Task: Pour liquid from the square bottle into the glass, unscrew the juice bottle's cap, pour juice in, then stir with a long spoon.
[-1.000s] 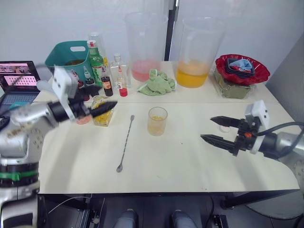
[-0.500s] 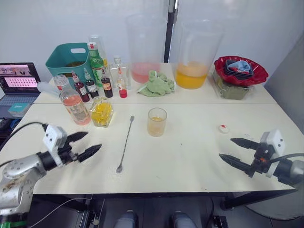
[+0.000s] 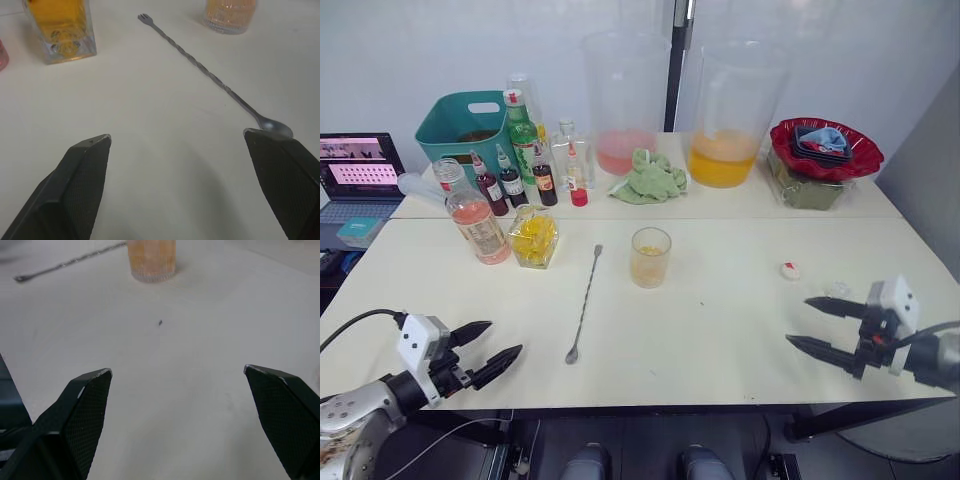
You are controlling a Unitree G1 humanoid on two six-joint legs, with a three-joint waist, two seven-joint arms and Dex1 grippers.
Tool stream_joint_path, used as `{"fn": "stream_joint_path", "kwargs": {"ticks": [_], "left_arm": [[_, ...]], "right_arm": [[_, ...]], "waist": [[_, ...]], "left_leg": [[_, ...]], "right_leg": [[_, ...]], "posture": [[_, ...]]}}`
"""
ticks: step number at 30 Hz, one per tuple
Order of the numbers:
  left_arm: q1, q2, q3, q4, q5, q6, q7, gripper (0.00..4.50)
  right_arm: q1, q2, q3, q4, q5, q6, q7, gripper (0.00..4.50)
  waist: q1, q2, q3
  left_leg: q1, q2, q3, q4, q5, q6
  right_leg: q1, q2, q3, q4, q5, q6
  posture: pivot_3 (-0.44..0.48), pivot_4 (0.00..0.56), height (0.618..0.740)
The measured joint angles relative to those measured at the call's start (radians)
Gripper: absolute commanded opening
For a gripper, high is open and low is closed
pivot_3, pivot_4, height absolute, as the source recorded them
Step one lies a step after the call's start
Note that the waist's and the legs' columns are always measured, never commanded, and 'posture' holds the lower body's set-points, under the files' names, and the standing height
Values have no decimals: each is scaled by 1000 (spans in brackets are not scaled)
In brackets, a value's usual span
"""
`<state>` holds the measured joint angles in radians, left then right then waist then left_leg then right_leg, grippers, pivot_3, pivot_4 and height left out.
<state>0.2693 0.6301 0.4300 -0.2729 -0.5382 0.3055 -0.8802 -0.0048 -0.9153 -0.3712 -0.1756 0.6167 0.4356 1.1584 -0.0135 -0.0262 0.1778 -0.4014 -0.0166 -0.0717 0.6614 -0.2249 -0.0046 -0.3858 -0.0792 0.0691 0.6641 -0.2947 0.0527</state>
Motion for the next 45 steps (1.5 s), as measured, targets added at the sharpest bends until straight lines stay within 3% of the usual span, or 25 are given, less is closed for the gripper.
{"fn": "stream_joint_path", "kwargs": {"ticks": [8,11,19,29,43,45], "left_arm": [[26,-140,-125,-246,7,121,236,4487],[-12,-216,-216,-316,32,210,384,4487],[-134,-289,-406,-308,191,290,590,4487],[-264,-368,-501,-196,329,343,715,4487],[-357,-399,-499,-122,393,394,744,17],[-369,-381,-494,-128,398,407,736,17]], "right_arm": [[-120,-104,86,-44,127,149,167,4500],[-162,-110,120,-52,137,171,191,4500],[-176,-110,131,-66,134,174,186,4500],[-163,-115,125,-103,134,193,146,4500],[-138,-117,121,-155,123,203,99,4500],[-139,-117,121,-165,123,204,93,4500]], "waist": [[7,0,0],[10,0,0],[17,0,0],[27,0,-1],[37,3,-3],[37,4,-3]], "left_leg": [[-2,-1,-1,0,0,0],[-2,-1,-1,0,0,0],[-2,-2,0,0,0,0],[-2,-2,0,0,0,0],[-1,-3,0,0,1,-1],[-1,-3,0,0,1,-1]], "right_leg": [[-1,-1,-1,0,0,0],[0,0,-1,-1,0,1],[-1,1,-1,0,0,1],[-1,1,-1,0,0,1],[1,1,-1,0,0,1],[1,1,-1,0,0,1]], "posture": [[0,150,740],[0,150,740],[0,150,740],[0,150,740],[0,150,740],[0,150,740]]}}
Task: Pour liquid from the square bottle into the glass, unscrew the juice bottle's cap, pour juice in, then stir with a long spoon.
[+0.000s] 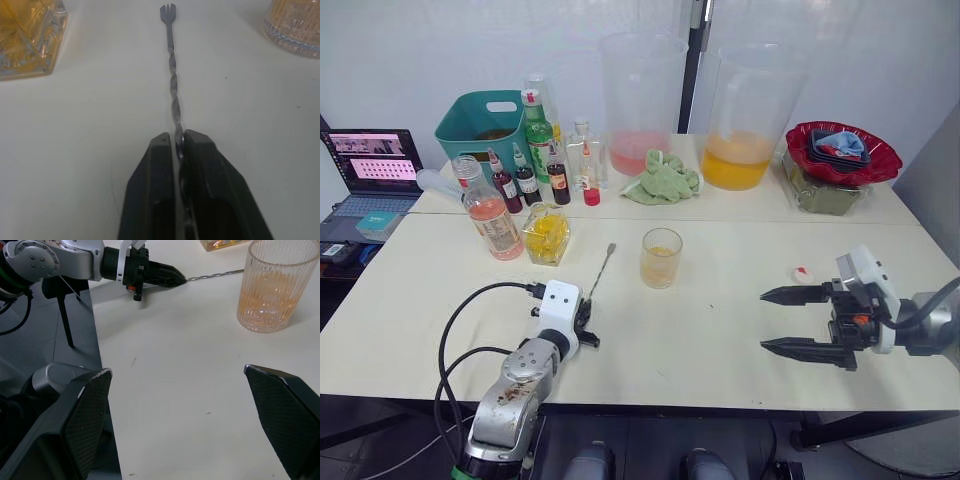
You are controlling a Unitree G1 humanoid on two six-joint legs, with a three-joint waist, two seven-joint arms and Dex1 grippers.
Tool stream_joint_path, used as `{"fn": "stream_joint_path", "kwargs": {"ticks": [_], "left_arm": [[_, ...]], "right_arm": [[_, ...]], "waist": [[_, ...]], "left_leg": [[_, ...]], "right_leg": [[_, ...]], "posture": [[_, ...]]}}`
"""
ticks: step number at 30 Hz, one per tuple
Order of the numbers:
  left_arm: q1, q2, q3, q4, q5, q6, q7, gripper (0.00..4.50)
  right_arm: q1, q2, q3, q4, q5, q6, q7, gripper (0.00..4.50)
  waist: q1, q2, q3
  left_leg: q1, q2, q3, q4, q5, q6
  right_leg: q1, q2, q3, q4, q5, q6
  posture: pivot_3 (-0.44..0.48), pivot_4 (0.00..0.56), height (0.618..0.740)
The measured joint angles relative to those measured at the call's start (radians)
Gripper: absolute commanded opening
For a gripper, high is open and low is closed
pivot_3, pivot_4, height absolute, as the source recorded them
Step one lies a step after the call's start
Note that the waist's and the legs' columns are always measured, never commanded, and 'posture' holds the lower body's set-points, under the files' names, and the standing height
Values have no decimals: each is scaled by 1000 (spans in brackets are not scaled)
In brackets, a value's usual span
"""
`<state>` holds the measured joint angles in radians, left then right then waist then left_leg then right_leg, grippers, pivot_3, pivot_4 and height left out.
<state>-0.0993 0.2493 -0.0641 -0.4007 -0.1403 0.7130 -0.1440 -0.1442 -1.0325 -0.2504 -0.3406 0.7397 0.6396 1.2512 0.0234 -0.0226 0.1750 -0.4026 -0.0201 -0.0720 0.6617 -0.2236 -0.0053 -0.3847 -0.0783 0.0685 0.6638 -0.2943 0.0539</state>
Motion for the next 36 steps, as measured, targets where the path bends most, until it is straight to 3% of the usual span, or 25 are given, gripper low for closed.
{"fn": "stream_joint_path", "kwargs": {"ticks": [8,14,18,25,33,36], "left_arm": [[-1,65,64,1,-26,-5,-83,17],[41,226,142,0,-99,-145,-301,17],[71,399,170,65,-118,-261,-502,17],[67,489,153,199,-106,-358,-655,17],[48,535,137,246,-109,-376,-746,2600],[19,536,130,257,-135,-327,-777,2600]], "right_arm": [[-1,1,7,-13,-2,1,-24,4500],[-9,18,41,-15,-13,0,-41,4500],[-14,35,52,-16,-30,-1,-61,4500],[5,57,57,-40,-40,0,-105,4500],[24,63,56,-64,-40,1,-143,4500],[32,64,55,-67,-40,1,-150,4500]], "waist": [[-12,0,0],[-18,0,0],[-15,1,1],[-16,1,1],[-18,1,1],[-18,1,1]], "left_leg": [[-1,1,0,0,0,0],[-2,2,0,0,0,0],[-2,2,0,-1,0,0],[-2,2,0,-1,0,0],[-2,2,-1,-1,0,0],[-2,2,-1,-1,0,0]], "right_leg": [[-2,1,0,0,0,0],[-3,0,0,0,0,0],[-3,0,0,-1,0,0],[-3,0,0,-1,0,0],[-3,0,0,-1,0,0],[-3,0,-1,-1,0,0]], "posture": [[0,150,740],[0,150,740],[0,150,740],[0,150,740],[0,150,740],[0,150,740]]}}
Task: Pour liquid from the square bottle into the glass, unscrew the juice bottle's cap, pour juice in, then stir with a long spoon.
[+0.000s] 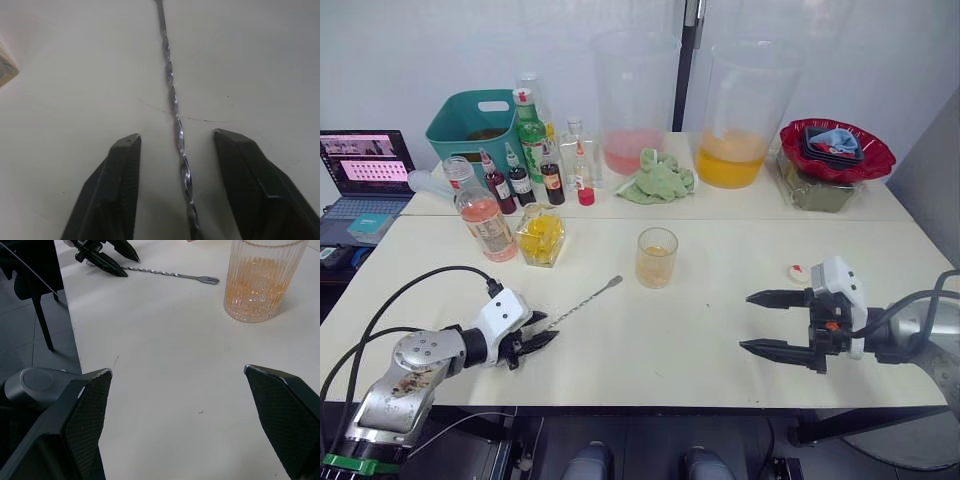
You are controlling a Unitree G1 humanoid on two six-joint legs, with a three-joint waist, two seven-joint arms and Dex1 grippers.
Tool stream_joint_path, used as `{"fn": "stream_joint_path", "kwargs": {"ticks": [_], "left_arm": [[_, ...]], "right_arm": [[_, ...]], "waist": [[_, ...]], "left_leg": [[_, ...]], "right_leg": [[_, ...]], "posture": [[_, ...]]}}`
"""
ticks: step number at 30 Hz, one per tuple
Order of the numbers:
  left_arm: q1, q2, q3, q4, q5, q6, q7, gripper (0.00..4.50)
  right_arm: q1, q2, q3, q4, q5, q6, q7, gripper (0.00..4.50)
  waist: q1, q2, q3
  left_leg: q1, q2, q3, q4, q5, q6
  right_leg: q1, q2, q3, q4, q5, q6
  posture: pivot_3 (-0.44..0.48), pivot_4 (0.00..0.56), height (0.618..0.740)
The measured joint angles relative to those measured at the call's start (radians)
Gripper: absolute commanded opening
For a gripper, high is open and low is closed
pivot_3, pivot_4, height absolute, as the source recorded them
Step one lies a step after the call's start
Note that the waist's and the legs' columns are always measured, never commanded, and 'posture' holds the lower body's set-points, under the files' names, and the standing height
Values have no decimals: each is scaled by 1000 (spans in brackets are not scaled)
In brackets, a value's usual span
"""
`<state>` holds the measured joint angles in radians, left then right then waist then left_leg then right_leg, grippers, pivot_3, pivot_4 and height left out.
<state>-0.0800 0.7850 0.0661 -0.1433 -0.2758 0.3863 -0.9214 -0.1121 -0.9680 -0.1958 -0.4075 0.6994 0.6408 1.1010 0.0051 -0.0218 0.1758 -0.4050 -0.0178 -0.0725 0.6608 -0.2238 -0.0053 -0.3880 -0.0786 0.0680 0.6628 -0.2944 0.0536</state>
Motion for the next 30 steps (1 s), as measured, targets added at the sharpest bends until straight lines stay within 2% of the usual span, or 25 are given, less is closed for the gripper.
{"fn": "stream_joint_path", "kwargs": {"ticks": [8,11,16,17,24,29,30], "left_arm": [[-109,67,-85,17,25,96,-71,2600],[-117,81,-100,23,44,92,-75,1869],[-119,106,-110,42,53,86,-83,205],[-120,110,-110,47,54,86,-84,67],[-115,117,-80,62,34,80,-98,67],[-109,76,7,61,-62,188,-75,67],[-112,61,52,47,-110,232,-66,67]], "right_arm": [[6,23,-4,-46,1,3,-52,4500],[6,29,-4,-65,3,9,-70,4500],[6,30,-4,-76,11,16,-84,4500],[6,30,-4,-76,11,17,-85,4500],[-42,30,10,-74,11,23,-86,4500],[-65,39,23,-68,29,39,-82,4500],[-74,53,23,-58,45,52,-83,4500]], "waist": [[-5,0,0],[-6,1,-1],[-16,3,-2],[-17,3,-2],[-26,6,-4],[-23,5,-3],[-23,2,-1]], "left_leg": [[0,0,-1,0,0,0],[1,0,-1,0,0,0],[2,0,-1,-1,0,0],[2,0,-1,-1,0,0],[2,1,0,-1,0,0],[0,0,-1,-1,0,0],[0,0,-1,-1,0,0]], "right_leg": [[0,0,-1,1,0,0],[1,0,0,1,0,0],[1,1,0,1,0,0],[1,1,0,1,0,0],[1,1,0,1,0,0],[-1,1,0,1,0,0],[-1,1,-1,1,0,0]], "posture": [[0,150,740],[0,150,740],[0,150,740],[0,150,740],[0,150,740],[0,150,740],[0,150,740]]}}
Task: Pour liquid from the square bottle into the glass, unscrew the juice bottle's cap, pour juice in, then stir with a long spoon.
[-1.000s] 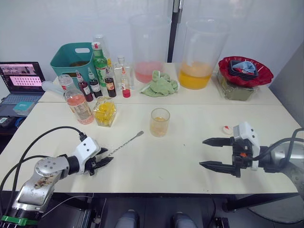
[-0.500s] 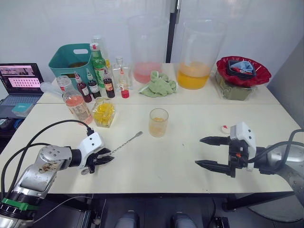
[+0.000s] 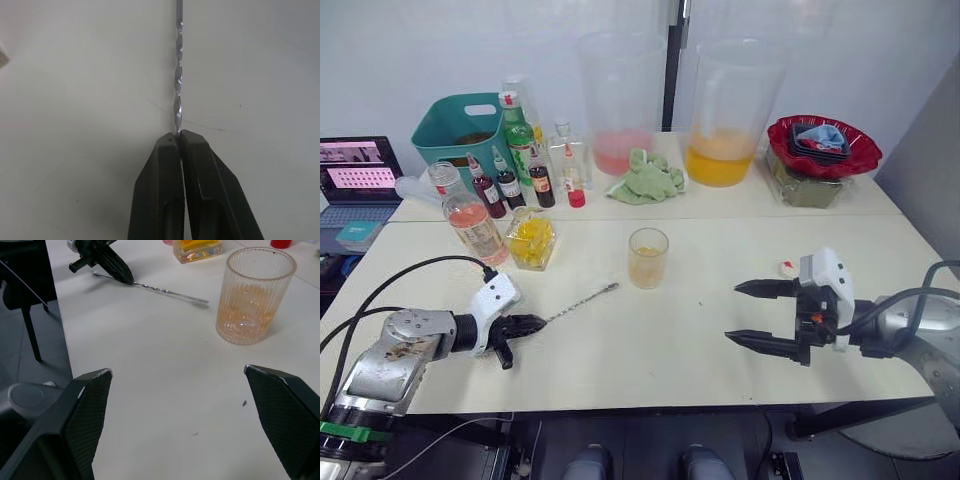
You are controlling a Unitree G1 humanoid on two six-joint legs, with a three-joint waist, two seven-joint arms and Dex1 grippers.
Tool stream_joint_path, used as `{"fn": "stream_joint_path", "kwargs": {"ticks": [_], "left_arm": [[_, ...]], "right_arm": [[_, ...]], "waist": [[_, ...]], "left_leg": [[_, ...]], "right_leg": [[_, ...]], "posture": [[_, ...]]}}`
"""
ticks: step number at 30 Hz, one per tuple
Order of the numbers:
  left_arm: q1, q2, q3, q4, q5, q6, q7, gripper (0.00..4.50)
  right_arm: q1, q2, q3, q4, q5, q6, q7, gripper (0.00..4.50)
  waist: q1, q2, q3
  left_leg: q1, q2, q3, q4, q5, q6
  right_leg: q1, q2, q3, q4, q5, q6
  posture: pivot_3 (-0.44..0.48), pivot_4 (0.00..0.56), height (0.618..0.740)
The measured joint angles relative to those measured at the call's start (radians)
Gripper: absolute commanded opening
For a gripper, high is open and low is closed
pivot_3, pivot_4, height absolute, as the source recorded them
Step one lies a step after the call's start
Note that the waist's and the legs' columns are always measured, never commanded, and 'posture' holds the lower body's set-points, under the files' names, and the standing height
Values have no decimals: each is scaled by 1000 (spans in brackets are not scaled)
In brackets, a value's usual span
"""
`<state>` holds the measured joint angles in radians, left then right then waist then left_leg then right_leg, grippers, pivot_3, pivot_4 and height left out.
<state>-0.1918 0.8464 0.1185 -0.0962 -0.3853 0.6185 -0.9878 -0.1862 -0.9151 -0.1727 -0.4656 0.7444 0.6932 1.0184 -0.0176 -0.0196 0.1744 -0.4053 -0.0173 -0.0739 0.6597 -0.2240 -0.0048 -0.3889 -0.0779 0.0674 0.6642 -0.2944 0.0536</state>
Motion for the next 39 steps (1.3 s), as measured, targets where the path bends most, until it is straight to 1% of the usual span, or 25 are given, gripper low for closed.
{"fn": "stream_joint_path", "kwargs": {"ticks": [3,7,11,15,17,20,21,24,27,29,33,34,36,37,39], "left_arm": [[-26,-12,95,-65,-103,79,17,67],[-59,-17,159,-123,-194,147,37,67],[-164,-101,211,-172,-330,208,106,67],[-269,-191,194,-250,-402,230,200,67],[-293,-226,165,-267,-406,231,239,67],[-327,-286,111,-269,-394,224,305,67],[-336,-309,90,-269,-382,214,328,67],[-348,-336,36,-274,-360,193,352,67],[-346,-337,12,-279,-343,188,357,67],[-345,-336,6,-279,-337,187,359,67],[-345,-344,-13,-279,-326,187,368,67],[-345,-345,-19,-280,-325,187,369,0],[-344,-345,-26,-281,-322,187,370,0],[-341,-344,-32,-286,-320,187,370,0],[-336,-344,-42,-290,-319,187,370,0]], "right_arm": [[-24,22,-1,20,46,32,-6,4500],[-49,35,-10,33,90,48,-18,4500],[-115,98,-18,60,150,87,-75,4500],[-213,231,-26,86,214,136,-232,4500],[-254,292,-27,95,230,153,-318,4500],[-339,417,-29,126,260,177,-488,4500],[-384,475,-34,143,270,187,-567,4500],[-467,559,-35,155,308,193,-698,4500],[-490,587,-34,154,325,205,-776,4500],[-491,598,-32,155,337,218,-811,4500],[-520,668,-23,158,365,226,-883,4500],[-523,678,-23,160,379,231,-903,3931],[-526,711,-24,171,401,234,-943,3343],[-527,729,-24,183,419,236,-968,2938],[-533,742,-24,196,437,242,-993,2319]], "waist": [[3,-2,1],[5,-2,1],[5,-4,2],[4,-4,2],[1,-4,2],[-2,-4,2],[-4,-4,2],[-2,-4,2],[1,-4,2],[0,-4,2],[-6,-4,2],[-7,-4,2],[-11,-4,2],[-15,-4,2],[-16,-4,2]], "left_leg": [[-1,0,-1,0,0,0],[0,-1,-1,0,0,0],[-1,-1,-1,1,0,0],[0,-1,-1,1,0,0],[-1,-1,-1,0,0,0],[-1,-1,-1,0,0,0],[-1,-2,-1,0,0,0],[-4,-3,-1,1,0,0],[-10,-3,-1,1,1,-1],[-10,-3,-1,1,1,-1],[-9,-3,0,1,1,-1],[-9,-3,-1,1,1,-1],[-9,-3,-1,1,1,-1],[-9,-3,0,1,1,-1],[-9,-3,-1,1,1,-1]], "right_leg": [[0,-1,0,0,0,0],[0,-1,0,0,0,0],[0,-1,-1,0,0,0],[0,-1,0,1,0,0],[-1,0,0,2,1,0],[-3,0,0,4,1,-1],[-4,0,1,5,1,-1],[-9,-1,1,10,1,-1],[-16,-1,1,14,1,-1],[-17,-1,1,14,1,-2],[-17,0,1,15,1,-2],[-17,0,1,15,1,-2],[-17,0,1,15,1,-2],[-17,0,1,15,1,-2],[-17,0,1,15,1,-2]], "posture": [[0,150,740],[0,150,740],[0,150,740],[0,150,740],[0,150,740],[0,150,740],[0,150,740],[0,150,740],[0,150,740],[0,150,740],[0,150,740],[0,150,740],[0,150,740],[0,150,740],[0,150,740]]}}
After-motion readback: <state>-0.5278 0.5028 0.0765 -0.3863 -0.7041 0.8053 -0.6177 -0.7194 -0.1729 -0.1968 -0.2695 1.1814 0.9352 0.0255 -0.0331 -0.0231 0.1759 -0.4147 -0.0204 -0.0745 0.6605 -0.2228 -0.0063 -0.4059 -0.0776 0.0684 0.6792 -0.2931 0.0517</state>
